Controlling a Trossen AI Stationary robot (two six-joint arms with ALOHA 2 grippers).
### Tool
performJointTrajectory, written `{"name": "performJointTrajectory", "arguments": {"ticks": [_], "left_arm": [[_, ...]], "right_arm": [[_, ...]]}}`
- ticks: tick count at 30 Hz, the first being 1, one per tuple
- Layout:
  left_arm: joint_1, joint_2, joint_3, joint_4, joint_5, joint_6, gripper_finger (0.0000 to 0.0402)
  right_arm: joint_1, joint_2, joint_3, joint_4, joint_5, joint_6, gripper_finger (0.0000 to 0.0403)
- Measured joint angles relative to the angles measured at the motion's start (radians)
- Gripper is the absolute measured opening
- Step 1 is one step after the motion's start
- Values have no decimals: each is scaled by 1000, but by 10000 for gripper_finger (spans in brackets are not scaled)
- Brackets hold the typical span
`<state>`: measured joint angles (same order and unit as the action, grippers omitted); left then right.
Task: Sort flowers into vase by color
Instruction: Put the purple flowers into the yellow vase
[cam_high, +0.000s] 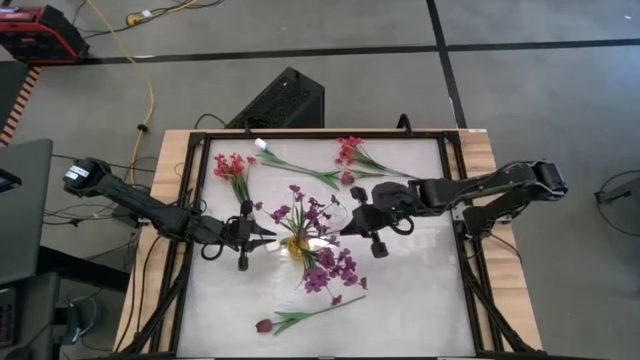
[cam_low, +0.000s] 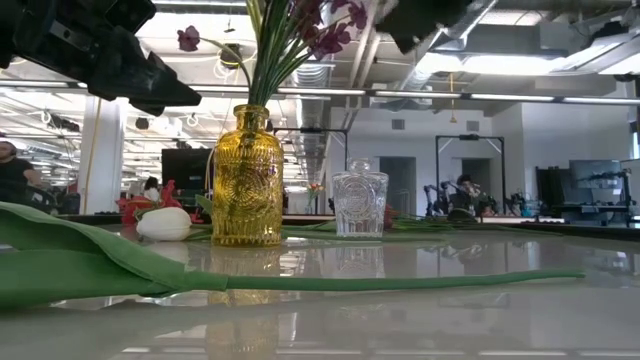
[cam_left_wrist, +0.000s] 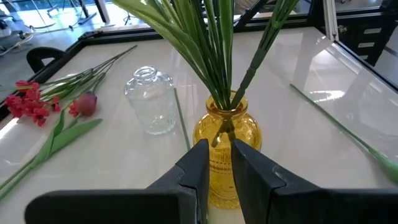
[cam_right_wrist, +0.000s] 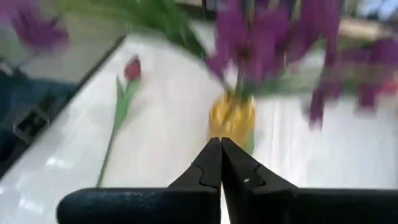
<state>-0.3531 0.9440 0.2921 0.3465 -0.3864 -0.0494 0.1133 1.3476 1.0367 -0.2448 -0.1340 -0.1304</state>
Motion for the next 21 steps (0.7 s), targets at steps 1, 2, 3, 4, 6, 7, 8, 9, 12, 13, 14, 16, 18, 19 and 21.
{"name": "performJointTrajectory", "arguments": {"ticks": [1, 2, 3, 4, 6, 7, 8, 9, 12, 13, 14, 16, 18, 19, 21], "left_arm": [[0, 0, 0, 0, -2, 0, 57], [0, 0, 0, 0, -6, 2, 57], [0, 0, 0, 0, -12, 3, 57], [0, 0, 0, 0, -15, 2, 57], [0, 0, 0, 0, -20, 2, 57], [0, 0, 0, 1, -20, 2, 57], [0, 0, 0, 2, -20, 2, 57], [0, 0, 0, 3, -21, 2, 57], [0, 0, 0, 6, -32, 2, 57], [0, 0, 0, 9, -37, 3, 57], [0, 0, 0, 11, -42, 3, 57], [0, 0, 1, 11, -49, 5, 57], [0, 0, 1, 22, -50, 10, 57], [0, -1, 1, 22, -50, 10, 57], [0, -2, 1, 28, -46, 6, 57]], "right_arm": [[5, -2, 0, -35, 1, 7, 30], [11, -2, 0, -64, 2, 19, 28], [19, -2, 0, -90, 1, 32, 25], [27, -2, 0, -116, -1, 45, 23], [47, 4, 0, -149, -10, 71, 21], [57, 11, 0, -151, -17, 82, 21], [72, 15, 0, -152, -24, 91, 22], [89, 20, -1, -149, -27, 96, 25], [138, 49, 0, -63, -47, 75, 30], [155, 58, 0, -42, -47, 58, 31], [168, 77, -1, 8, -48, 43, 30], [187, 103, 1, 118, -51, -19, 26], [195, 139, -1, 219, -51, -78, 21], [195, 154, 0, 278, -52, -108, 19], [188, 181, 0, 343, -60, -153, 19]]}}
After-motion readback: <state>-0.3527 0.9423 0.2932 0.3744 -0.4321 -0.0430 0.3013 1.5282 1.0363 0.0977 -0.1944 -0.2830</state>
